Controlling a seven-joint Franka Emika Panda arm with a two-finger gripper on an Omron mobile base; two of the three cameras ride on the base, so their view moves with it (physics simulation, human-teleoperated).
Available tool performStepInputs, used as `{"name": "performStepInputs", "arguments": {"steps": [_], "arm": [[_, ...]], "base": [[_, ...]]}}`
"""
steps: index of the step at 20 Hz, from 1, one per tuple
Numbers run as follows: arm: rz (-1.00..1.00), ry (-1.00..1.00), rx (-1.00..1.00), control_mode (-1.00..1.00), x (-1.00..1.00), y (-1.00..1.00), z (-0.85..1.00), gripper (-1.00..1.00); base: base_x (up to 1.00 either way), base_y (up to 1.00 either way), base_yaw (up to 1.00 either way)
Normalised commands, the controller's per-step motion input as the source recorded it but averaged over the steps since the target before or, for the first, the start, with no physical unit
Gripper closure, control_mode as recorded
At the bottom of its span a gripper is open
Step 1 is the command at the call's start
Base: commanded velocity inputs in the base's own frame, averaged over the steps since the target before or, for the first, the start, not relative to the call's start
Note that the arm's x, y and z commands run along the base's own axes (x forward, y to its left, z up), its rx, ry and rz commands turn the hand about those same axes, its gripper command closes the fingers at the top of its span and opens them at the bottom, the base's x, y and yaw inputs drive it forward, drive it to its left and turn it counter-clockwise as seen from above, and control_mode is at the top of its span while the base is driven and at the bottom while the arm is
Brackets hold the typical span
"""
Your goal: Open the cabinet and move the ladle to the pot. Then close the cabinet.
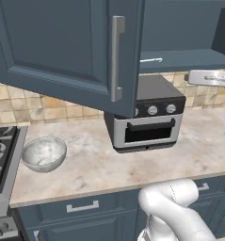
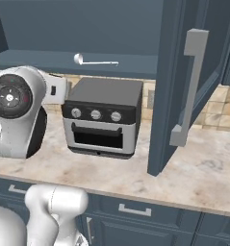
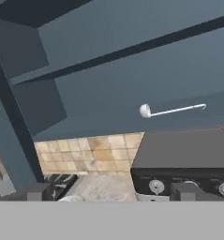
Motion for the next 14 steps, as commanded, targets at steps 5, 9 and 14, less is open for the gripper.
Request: {"name": "performStepInputs", "arguments": {"steps": [5, 9, 14], "arm": [[0.12, 0.10, 0.17, -1.00, 0.71, 0.04, -0.01, -1.00], [0.12, 0.08, 0.10, -1.00, 0.69, 0.36, -0.10, -1.00], [0.11, 0.05, 0.08, -1.00, 0.59, 0.40, -0.09, -1.00]], "base": [[0.00, 0.00, 0.00], [0.00, 0.00, 0.00], [0.00, 0.00, 0.00]]}}
